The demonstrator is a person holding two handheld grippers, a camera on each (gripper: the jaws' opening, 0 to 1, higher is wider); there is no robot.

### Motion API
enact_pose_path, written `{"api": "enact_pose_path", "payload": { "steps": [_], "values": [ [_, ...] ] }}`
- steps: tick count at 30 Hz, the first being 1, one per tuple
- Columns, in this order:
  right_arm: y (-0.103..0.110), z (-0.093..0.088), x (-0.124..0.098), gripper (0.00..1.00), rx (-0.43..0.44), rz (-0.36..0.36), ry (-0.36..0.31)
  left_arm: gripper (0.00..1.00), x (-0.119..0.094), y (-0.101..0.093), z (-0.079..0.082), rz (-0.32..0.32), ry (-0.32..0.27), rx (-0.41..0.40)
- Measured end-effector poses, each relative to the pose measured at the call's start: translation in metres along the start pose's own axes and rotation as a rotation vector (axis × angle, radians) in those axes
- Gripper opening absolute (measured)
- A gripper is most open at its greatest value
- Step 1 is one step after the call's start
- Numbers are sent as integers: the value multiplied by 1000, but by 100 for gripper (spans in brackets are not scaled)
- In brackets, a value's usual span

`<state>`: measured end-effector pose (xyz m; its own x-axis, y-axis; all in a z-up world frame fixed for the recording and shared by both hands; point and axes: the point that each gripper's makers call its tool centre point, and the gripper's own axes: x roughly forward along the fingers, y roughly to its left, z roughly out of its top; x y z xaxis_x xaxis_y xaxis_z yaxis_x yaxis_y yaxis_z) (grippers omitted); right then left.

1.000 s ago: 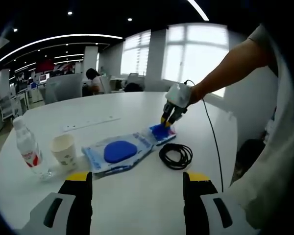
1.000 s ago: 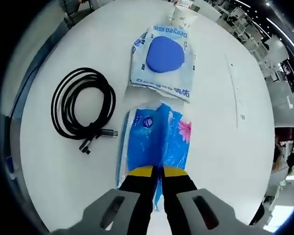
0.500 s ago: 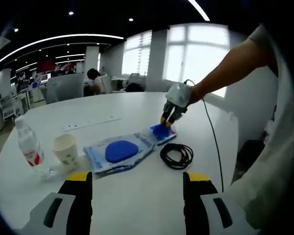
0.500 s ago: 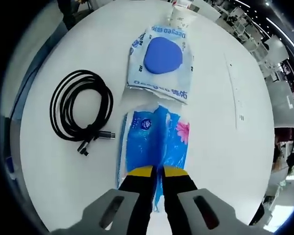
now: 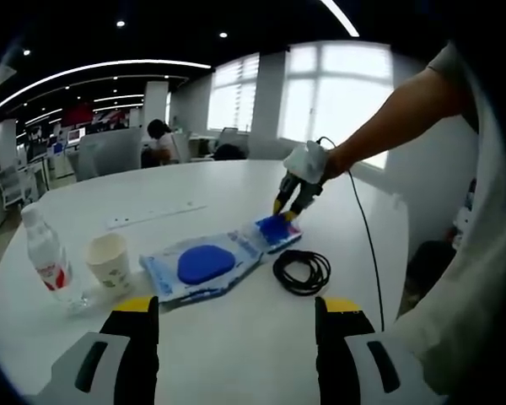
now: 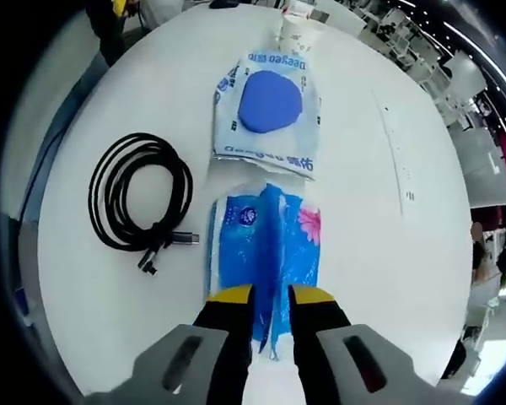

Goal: Arrange the tabletop items into an orderly group along one side of the table until the central work area is clear of visible clutter.

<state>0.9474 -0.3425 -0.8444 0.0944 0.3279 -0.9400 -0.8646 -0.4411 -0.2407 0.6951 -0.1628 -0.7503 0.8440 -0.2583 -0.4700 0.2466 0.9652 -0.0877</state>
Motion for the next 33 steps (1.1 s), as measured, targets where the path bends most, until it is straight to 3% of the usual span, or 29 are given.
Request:
{"api": "enact_pose_path", "payload": {
  "steps": [7, 17, 23, 33],
  "values": [
    [3, -1, 0, 20, 34, -10, -13, 75, 2, -3, 1, -14, -3, 7],
    [6, 14, -20, 32, 121, -57, -70, 75, 2, -6, 1, -31, -5, 17],
    [4, 18, -26, 35, 192, -80, -110, 75, 1, -8, -1, -37, -9, 17],
    [10, 29, -35, 40, 229, -110, -142, 76, -2, -10, -3, -48, -12, 21]
  ]
}}
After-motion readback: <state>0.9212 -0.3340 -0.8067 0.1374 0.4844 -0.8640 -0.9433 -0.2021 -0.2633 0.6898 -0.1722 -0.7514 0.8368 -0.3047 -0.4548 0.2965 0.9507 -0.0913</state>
